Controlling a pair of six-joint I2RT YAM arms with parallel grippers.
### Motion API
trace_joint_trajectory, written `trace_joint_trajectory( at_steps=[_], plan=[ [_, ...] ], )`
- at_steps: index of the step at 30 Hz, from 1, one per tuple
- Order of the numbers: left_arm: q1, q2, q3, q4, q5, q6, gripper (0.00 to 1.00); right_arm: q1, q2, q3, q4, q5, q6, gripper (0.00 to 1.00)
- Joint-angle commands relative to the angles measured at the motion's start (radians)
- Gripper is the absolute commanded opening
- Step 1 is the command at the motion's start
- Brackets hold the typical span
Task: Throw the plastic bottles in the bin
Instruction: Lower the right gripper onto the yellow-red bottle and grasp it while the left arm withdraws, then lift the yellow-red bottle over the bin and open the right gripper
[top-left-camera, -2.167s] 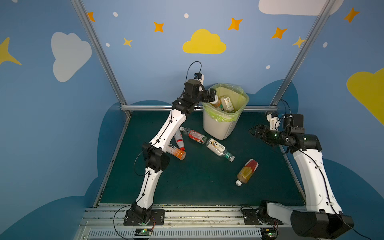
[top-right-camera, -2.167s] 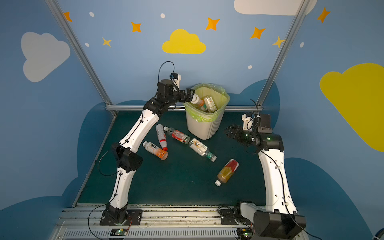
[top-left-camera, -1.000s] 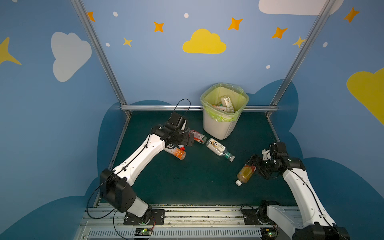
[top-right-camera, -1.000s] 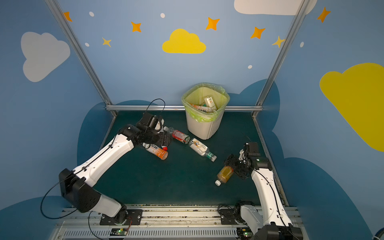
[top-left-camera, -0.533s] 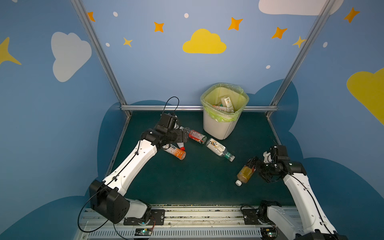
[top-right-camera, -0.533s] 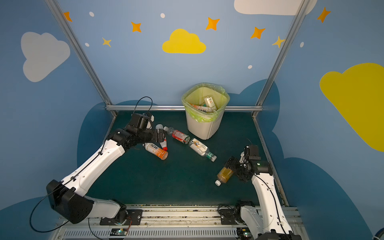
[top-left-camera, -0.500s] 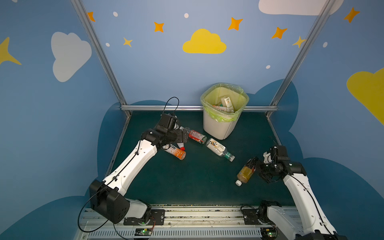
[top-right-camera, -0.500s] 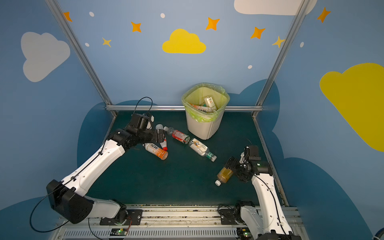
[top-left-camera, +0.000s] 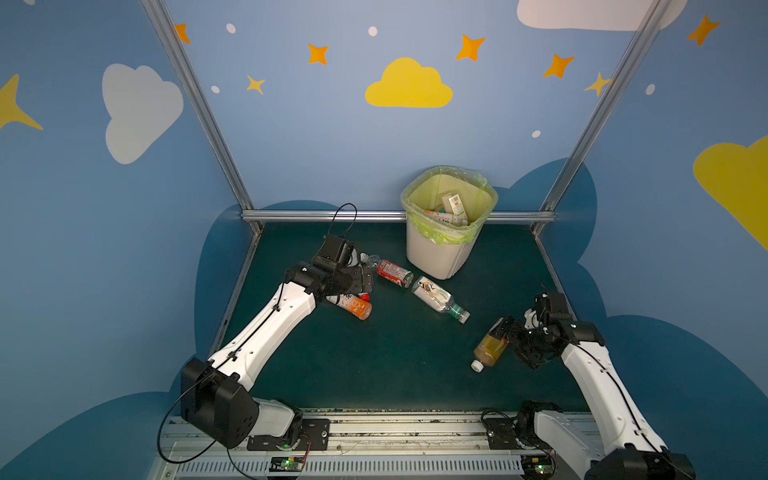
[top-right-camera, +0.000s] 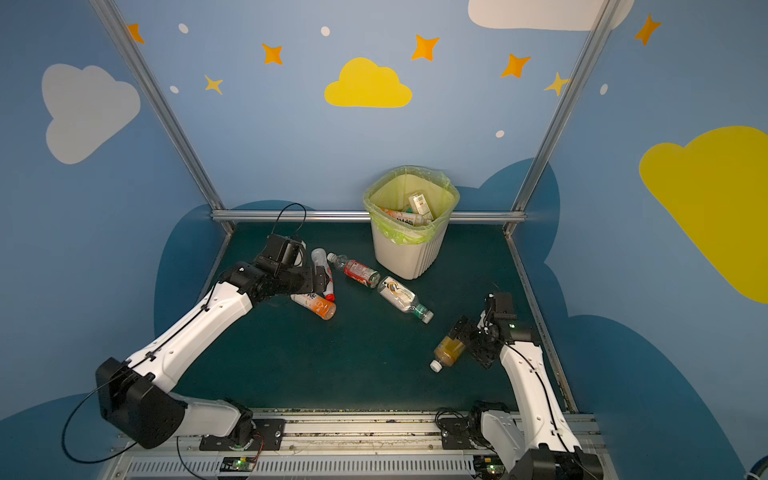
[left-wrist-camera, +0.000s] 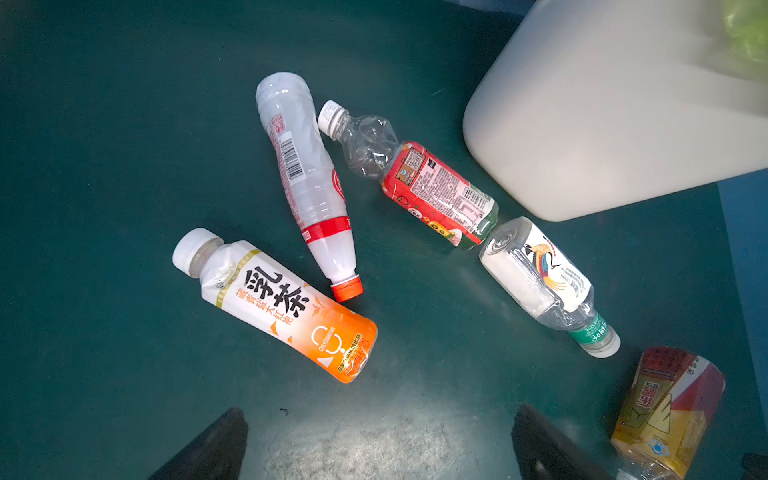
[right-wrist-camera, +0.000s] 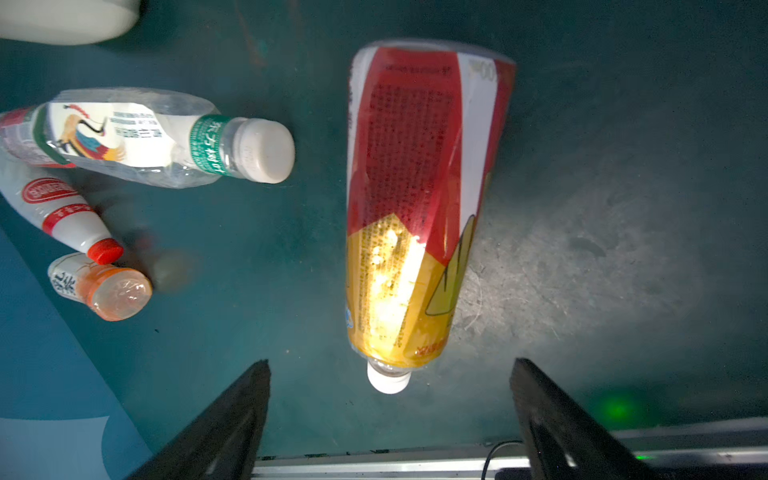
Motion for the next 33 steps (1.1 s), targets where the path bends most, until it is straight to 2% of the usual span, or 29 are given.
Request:
trace_joint_trajectory(
  at_steps=[1, 24, 27, 31, 33],
  plan=[
    [0.003, -0.039, -0.010, -0.024, -0.015, 0.014, 1.00, -0.010, 0.042, -0.011, 0.054, 0.023, 0.012, 0.91],
    [0.058, -0.044, 0.012, -0.067, -0.028, 0.155, 1.00, -0.020, 0.408, 0.115, 0.123, 0.062, -0.002, 0.88],
    [0.071, -0.032, 0.013, -0.055, -0.022, 0.176, 1.00, -0.019, 0.434, 0.116, 0.130, 0.060, 0.001, 0.82],
    [0.090, -0.011, 0.018, -0.036, 0.007, 0.196, 1.00, -0.019, 0.466, 0.114, 0.127, 0.050, 0.000, 0.80],
    [0.099, 0.000, 0.024, -0.031, 0.019, 0.206, 1.00, -0.019, 0.472, 0.113, 0.120, 0.048, -0.002, 0.70]
  ],
)
